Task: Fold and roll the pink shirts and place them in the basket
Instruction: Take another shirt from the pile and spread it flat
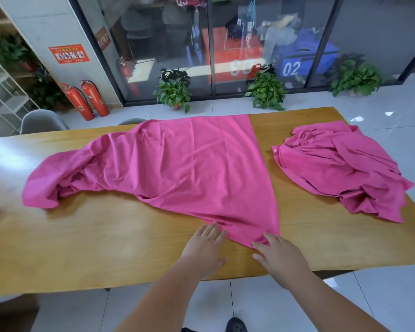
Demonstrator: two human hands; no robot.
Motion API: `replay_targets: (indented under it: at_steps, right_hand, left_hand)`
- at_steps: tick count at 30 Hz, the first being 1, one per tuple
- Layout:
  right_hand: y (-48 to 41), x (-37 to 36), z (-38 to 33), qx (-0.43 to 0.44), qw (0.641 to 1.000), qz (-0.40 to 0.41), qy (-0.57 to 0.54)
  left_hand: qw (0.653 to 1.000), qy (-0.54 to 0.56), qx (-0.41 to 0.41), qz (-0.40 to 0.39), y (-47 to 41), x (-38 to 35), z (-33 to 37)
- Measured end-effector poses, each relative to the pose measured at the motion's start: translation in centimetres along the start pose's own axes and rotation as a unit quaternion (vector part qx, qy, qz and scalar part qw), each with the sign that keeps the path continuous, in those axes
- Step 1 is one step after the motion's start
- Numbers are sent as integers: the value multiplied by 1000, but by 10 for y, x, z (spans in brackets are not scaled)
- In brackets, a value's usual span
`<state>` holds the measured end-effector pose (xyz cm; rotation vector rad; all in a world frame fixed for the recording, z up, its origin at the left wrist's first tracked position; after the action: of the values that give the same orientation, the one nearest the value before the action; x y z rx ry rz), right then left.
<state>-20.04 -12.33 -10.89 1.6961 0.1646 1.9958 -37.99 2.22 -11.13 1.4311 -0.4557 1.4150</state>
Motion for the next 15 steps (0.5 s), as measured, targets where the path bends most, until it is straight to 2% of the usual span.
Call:
replay_targets:
  at_steps: [3,6,11,13,15]
  right_hand:
    - [-6,10,3,-32,999,21,33]
    - [-13,25,-3,-49,997,16,53]
    - [-20,26,-12,-73,996,-1,55]
    - [-24,24,-12,-84,995,-9,52]
    - [-30,23,-9,-109,993,-21,38]
  left_hand:
    - [999,-5,-39,19,14,-10,16]
    - [996,46,-64,41,30,-20,27]
    - [992,81,47,88,47,-21,-9]
    - [995,56,50,65,54,-23,-18]
    - [997,54,16,45,59,-22,-16]
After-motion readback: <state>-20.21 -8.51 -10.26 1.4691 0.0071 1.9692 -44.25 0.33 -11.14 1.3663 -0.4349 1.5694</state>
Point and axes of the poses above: each hand's wrist, its own y-axis away from the middle knuckle, its own x-axis out of the back of the hand, z = x × y, the point moved 4 cm from there along -y, towards the middle knuckle, and after that the axes turned 14 degrees about y, right-handed, at the moved point
